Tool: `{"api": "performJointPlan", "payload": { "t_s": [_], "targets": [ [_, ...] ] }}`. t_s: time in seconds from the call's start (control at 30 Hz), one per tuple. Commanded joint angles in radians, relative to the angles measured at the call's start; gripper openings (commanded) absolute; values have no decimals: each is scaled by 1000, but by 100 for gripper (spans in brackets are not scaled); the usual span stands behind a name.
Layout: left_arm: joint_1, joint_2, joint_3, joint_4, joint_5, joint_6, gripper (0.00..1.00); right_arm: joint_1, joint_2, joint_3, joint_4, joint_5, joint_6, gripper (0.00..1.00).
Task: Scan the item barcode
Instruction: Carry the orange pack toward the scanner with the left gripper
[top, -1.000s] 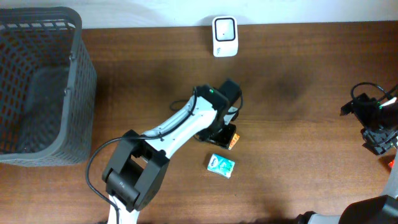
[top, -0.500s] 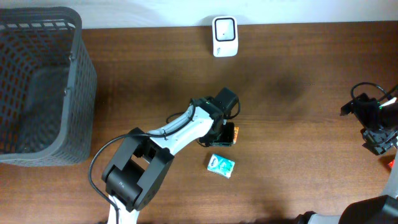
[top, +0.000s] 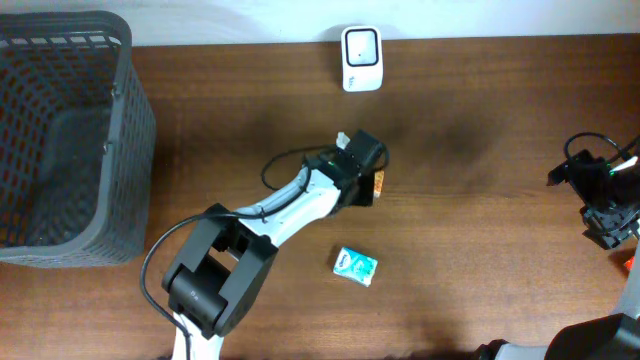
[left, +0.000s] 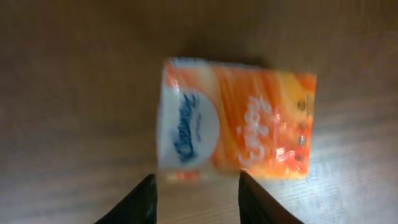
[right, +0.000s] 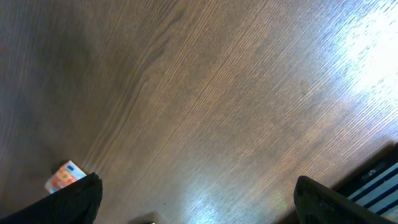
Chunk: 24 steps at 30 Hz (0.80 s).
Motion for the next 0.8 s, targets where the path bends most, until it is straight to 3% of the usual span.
{"api": "performJointPlan", "payload": {
  "t_s": [0.0, 0.2, 0.3, 0.4, 0.47, 0.53, 0.63, 0.77],
  "targets": [
    [52, -4, -8, 76, 53, 51, 40, -3, 3, 18, 0, 9, -7, 98],
    [123, -5, -4, 185, 199, 54, 46, -3, 3, 18, 0, 9, -7, 98],
    [166, -5, 29, 181, 550, 24, 41, -3, 3, 18, 0, 9, -7, 98],
    [186, -8, 51, 173, 739, -140, 34, -3, 3, 18, 0, 10, -7, 98],
    [187, -14, 51, 122, 736, -252, 33, -3, 3, 18, 0, 9, -7, 98],
    [181, -15, 51, 29, 632, -346, 39, -3, 3, 18, 0, 10, -7, 98],
    [176, -16, 51, -64, 494, -369, 50, -3, 3, 18, 0, 9, -7, 98],
    [167, -21, 52, -114, 422, -426, 50, -3, 3, 18, 0, 9, -7, 98]
  ]
}}
